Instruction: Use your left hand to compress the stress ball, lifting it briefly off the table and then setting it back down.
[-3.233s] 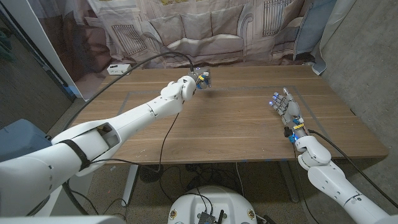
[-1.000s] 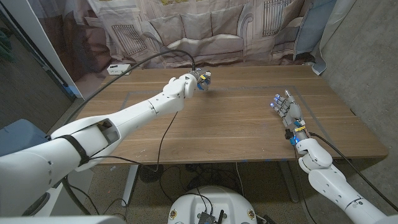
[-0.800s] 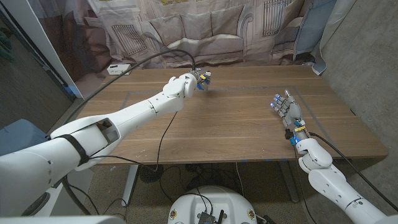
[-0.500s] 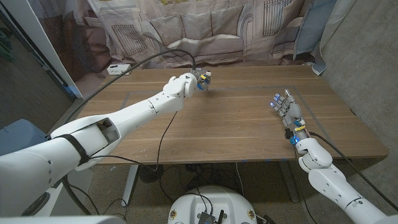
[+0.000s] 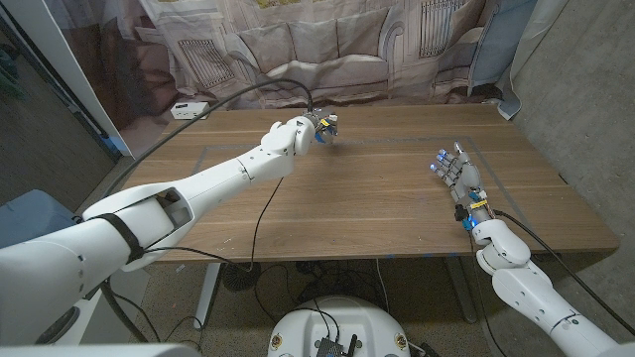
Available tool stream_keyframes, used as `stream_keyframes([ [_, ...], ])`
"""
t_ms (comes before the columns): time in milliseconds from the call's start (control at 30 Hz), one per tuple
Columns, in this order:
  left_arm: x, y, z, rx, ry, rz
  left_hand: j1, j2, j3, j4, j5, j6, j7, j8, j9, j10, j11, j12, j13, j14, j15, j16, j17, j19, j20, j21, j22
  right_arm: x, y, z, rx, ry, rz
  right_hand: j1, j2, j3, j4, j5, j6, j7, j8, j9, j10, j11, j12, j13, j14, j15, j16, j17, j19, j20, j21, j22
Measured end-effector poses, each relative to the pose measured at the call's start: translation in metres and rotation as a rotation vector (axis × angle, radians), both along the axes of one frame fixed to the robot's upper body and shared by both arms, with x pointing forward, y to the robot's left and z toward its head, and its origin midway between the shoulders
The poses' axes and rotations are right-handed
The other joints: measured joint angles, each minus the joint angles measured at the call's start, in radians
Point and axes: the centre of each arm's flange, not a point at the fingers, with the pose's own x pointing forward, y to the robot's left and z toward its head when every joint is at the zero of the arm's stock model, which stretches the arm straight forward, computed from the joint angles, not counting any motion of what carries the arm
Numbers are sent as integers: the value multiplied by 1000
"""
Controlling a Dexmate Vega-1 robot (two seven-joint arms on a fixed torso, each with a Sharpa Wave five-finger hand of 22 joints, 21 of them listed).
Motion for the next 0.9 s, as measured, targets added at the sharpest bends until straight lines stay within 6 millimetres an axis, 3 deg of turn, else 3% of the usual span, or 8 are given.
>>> stream_keyframes([
  [333, 1, 0, 0, 1, -7, 0, 74, 32, 43, -47, 4, 26, 2, 1, -9, 29, 4, 8, -10, 66, -23, 12, 0, 64, -47, 23, 7, 1, 0, 0, 2, -2, -1, 0, 0, 0, 0, 0, 6, 6, 0, 0, 0, 0, 0, 0, 0, 0, 0, 0, 2, -5, 0, 0],
  [433, 1, 0, 0, 3, -8, -1, 81, 35, 48, -53, 5, 30, -2, 1, -9, 35, 2, 8, -14, 82, -25, 12, 0, 65, -48, 30, 7, 1, 0, 0, 2, -2, -1, 0, 0, 0, 0, 0, 6, 6, 0, 0, 0, 0, 0, 0, 0, 0, 0, 0, 2, -5, 0, 0],
  [633, 1, 0, -2, -2, -15, -12, 100, 15, 64, -57, 5, 77, 2, 13, -9, 79, -6, 23, -9, 130, -28, 33, 6, 100, -48, 65, 15, 1, 1, 0, 1, -3, -1, 0, 0, 0, 0, 0, 6, 6, 0, 0, 0, 0, 0, 0, 0, 0, 0, 0, 2, -5, 0, 0],
  [900, 1, 1, -2, -30, -29, -41, 152, -37, 82, -61, 5, 163, 20, 79, 33, 169, 7, 60, 30, 181, 3, 98, 48, 123, -49, 147, 25, 0, 1, 0, 1, -3, -3, 0, 0, 0, 0, 0, 6, 6, 0, 0, 0, 0, 0, 0, 0, 0, 0, 0, 2, -5, 0, 0],
])
